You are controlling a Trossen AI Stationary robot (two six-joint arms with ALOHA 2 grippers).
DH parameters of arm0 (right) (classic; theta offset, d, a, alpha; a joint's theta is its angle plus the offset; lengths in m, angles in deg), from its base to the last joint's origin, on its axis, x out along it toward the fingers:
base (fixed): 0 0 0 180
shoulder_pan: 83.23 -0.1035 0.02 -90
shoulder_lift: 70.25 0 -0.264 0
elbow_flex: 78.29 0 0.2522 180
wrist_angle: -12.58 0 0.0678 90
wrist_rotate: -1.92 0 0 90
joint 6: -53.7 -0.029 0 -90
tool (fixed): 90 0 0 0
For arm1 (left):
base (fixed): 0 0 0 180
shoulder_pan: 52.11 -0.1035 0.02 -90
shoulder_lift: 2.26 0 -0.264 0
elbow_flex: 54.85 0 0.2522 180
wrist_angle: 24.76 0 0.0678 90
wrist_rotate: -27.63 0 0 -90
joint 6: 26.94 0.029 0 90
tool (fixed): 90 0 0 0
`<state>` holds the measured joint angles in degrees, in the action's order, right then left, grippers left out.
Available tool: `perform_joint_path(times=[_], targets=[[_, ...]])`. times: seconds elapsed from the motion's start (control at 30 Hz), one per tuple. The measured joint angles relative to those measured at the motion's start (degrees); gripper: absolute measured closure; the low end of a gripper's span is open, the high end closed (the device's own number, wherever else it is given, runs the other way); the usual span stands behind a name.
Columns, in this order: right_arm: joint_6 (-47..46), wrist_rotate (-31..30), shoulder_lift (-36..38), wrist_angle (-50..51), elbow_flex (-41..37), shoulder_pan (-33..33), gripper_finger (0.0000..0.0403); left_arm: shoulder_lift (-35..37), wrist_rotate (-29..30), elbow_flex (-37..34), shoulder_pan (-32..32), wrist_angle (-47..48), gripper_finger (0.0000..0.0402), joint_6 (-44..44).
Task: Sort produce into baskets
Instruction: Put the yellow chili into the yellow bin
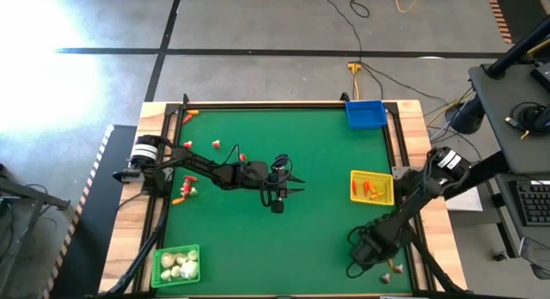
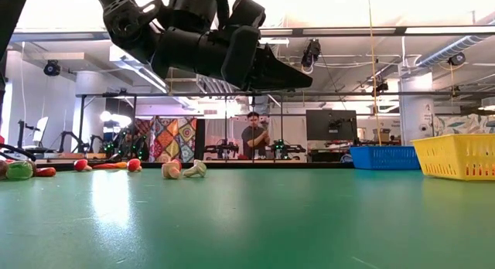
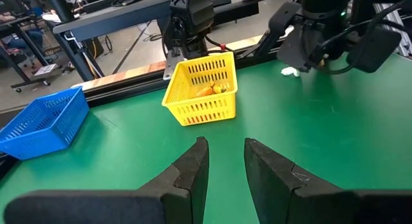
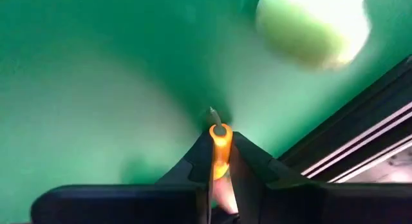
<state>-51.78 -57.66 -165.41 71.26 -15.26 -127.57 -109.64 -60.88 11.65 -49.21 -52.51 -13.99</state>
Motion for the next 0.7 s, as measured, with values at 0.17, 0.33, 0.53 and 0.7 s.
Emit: perform_joint_path(times=[0.17, 0.33, 0.53, 0.7], targets=[[9.58, -5.77, 0.17, 5.46, 1.87, 5.09, 0.0373, 0.0, -0.02, 0.02, 0.0, -0.05, 0.0318, 0.0], [19.44, -15.12, 1.62, 9.28, 7.36, 10.09, 0.0374, 0.0, 0.0, 0.04, 0.0, -0.04, 0.0318, -0.02], [25.39, -29.28, 7.66, 18.07, 13.24, 14.41, 0.0374, 0.0, 0.0, 0.07, 0.06, -0.04, 0.0318, -0.48], [16.61, -39.85, 12.62, 33.83, 13.19, 18.0, 0.0374, -0.01, -0.02, 0.07, 0.11, 0.17, 0.0318, -1.7]])
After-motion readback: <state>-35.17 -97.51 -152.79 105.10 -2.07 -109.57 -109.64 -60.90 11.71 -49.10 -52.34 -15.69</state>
